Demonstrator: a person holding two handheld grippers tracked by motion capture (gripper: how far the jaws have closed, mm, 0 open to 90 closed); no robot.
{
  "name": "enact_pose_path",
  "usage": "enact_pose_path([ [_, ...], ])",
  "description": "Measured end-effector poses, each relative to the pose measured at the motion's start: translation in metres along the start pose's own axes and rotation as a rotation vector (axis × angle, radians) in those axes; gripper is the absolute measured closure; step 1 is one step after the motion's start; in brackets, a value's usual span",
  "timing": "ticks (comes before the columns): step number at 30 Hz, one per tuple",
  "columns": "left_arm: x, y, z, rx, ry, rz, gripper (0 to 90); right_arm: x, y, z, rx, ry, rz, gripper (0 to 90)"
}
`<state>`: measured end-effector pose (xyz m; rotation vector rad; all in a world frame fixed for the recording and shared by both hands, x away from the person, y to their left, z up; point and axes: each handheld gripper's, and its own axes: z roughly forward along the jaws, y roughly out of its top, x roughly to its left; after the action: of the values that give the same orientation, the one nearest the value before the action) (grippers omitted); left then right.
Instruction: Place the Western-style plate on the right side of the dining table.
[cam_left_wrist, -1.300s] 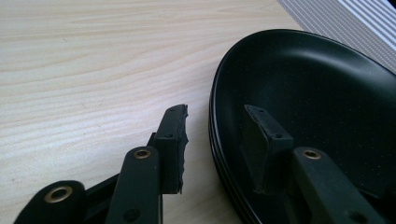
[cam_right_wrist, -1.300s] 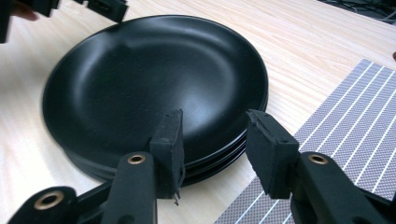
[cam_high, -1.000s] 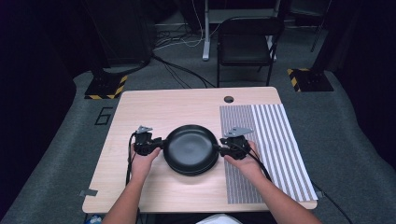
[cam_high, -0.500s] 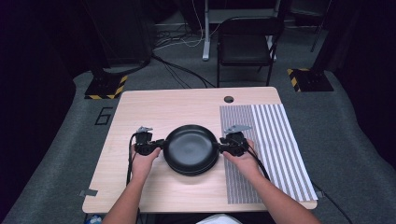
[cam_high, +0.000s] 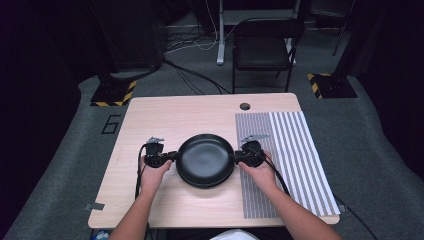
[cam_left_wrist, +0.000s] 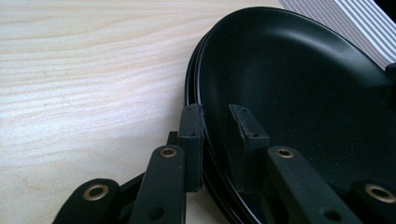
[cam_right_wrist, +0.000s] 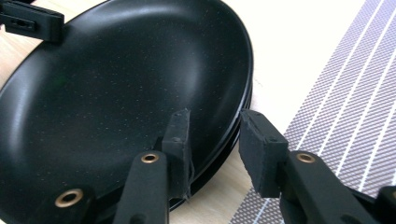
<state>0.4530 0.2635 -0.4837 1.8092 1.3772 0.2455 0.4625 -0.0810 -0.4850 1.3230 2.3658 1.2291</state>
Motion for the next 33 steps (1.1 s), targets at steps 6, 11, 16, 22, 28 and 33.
enact_pose_path([
  [6, 0.0002, -0.0003, -0.0008, 0.005, -0.005, -0.016, 75.1, -0.0014, -0.0035, 0.0, 0.002, 0.006, 0.03, 67.1],
  [11, -0.0009, -0.0002, -0.0018, 0.015, -0.002, -0.027, 75.5, -0.0014, -0.0028, -0.0015, -0.001, 0.002, 0.025, 69.4],
  [16, -0.0019, -0.0004, -0.0021, 0.022, 0.015, -0.007, 78.7, 0.0011, -0.0033, -0.0013, -0.002, -0.022, 0.024, 68.6],
  [22, -0.0033, -0.0009, -0.0022, 0.023, 0.017, -0.004, 78.9, 0.0006, -0.0049, -0.002, 0.012, -0.012, 0.077, 66.7],
  [28, -0.0047, -0.0008, -0.002, 0.025, 0.021, -0.005, 78.6, -0.0042, -0.007, 0.0003, 0.034, 0.041, 0.158, 66.8],
  [33, -0.0055, 0.0004, -0.0008, 0.026, 0.03, -0.013, 79.2, -0.0047, -0.0074, -0.0002, 0.03, 0.046, 0.19, 68.3],
])
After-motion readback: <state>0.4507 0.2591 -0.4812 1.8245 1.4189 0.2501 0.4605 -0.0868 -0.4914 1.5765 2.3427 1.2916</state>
